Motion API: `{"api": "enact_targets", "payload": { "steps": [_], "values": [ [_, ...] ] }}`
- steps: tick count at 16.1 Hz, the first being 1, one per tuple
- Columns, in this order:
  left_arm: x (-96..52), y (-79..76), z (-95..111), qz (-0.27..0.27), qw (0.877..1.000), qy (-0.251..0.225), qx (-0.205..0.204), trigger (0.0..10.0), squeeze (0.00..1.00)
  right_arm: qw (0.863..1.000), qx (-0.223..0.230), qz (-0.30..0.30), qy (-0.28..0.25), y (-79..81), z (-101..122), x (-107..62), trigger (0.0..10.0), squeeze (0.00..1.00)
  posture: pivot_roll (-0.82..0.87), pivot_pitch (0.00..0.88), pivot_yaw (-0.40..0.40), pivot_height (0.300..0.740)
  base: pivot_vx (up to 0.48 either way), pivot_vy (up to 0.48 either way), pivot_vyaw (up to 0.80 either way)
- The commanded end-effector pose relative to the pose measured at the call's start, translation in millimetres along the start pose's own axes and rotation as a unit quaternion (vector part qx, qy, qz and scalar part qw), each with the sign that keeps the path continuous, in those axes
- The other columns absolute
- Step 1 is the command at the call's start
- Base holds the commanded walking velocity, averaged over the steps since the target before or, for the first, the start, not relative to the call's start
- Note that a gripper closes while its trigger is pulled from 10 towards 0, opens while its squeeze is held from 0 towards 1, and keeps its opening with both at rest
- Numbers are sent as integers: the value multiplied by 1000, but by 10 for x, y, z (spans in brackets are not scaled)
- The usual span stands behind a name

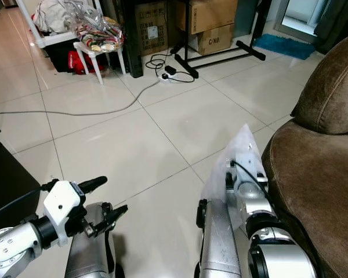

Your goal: Move the pillow to the sofa from floor

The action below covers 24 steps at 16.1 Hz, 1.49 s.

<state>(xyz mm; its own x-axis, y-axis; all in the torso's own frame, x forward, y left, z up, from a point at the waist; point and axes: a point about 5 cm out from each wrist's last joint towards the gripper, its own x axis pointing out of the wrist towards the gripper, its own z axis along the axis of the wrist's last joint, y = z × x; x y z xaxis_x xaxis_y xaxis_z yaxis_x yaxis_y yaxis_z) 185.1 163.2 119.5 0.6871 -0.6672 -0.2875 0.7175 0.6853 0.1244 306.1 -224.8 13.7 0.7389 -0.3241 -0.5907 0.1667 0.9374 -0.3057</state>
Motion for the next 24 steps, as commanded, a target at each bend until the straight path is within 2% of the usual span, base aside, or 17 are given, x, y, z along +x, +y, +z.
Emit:
{"api": "enact_targets", "payload": {
  "steps": [1, 4, 5, 6, 7, 13, 24],
  "values": [
    [-17, -25, 15, -15, 1000, 5, -4, 10000, 0, 999, -11, -17, 28, -28, -97, 2, 10000, 0, -28, 22, 33, 440, 0, 0, 0],
    [-59, -82, -1, -47, 998, 21, -23, 10000, 0, 998, -17, -18, 52, -22, -175, 0, 10000, 0, -23, 13, 32, 440, 0, 0, 0],
    [-72, -94, -4, -55, 998, 25, -29, 10000, 0, 998, -14, -6, 58, 17, -197, -5, 9451, 0, -22, 10, 32, 440, 0, 0, 0],
    [-68, -87, 0, -56, 998, 26, -30, 10000, 0, 998, -7, 1, 59, 41, -199, -7, 3882, 0, -21, 6, 32, 440, 0, 0, 0],
    [-59, -69, 10, -57, 998, 25, -32, 10000, 0, 998, 4, 15, 57, 89, -192, -11, 0, 0, -20, 0, 31, 440, 0, 0, 0],
    [-2, -4, 45, -53, 998, 21, -30, 10000, 0, 997, 1, 60, 46, 276, -173, -39, 0, 0, -23, 0, 28, 440, 0, 0, 0],
    [67, 32, 63, -49, 998, 16, -23, 10000, 0, 996, -4, 83, 41, 381, -176, -60, 0, 0, -32, 0, 27, 440, 0, 0, 0]
  ]
}}
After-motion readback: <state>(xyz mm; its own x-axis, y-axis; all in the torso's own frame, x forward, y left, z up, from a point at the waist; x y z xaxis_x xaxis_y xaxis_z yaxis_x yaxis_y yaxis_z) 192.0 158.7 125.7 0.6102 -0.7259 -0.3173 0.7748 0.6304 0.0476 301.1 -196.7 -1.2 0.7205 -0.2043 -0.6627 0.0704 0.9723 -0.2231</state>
